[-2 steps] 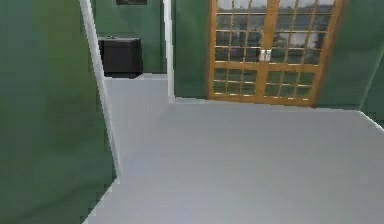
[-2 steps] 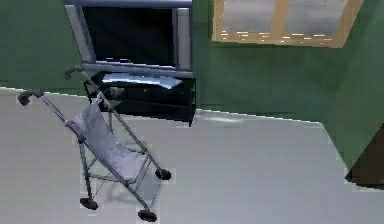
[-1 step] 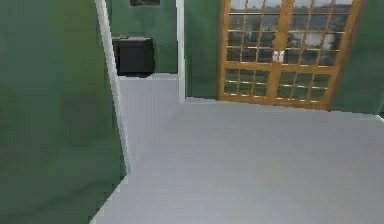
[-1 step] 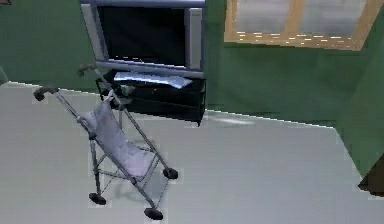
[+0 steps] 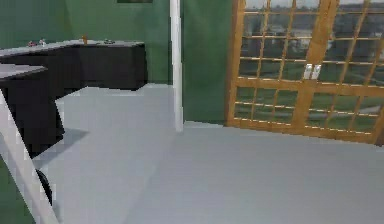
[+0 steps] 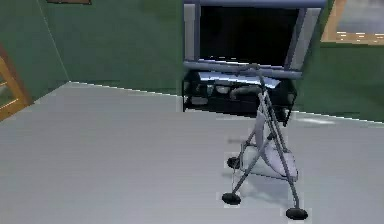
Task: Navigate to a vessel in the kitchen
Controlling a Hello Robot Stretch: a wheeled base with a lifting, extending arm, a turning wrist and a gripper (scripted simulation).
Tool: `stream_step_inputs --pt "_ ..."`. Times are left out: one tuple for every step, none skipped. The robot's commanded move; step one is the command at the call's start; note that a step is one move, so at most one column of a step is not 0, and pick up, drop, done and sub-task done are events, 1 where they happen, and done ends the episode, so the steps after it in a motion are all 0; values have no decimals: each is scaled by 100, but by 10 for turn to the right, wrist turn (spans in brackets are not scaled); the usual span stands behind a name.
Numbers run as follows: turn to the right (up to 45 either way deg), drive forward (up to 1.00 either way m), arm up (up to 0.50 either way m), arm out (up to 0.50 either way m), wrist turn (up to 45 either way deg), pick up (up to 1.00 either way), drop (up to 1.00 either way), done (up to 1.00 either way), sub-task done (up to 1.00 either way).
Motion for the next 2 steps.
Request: stream_step_inputs --pt "0 75 0 0 0 0 0 0 0" --pt "-240 0 0 0 0 0 0 0 0"
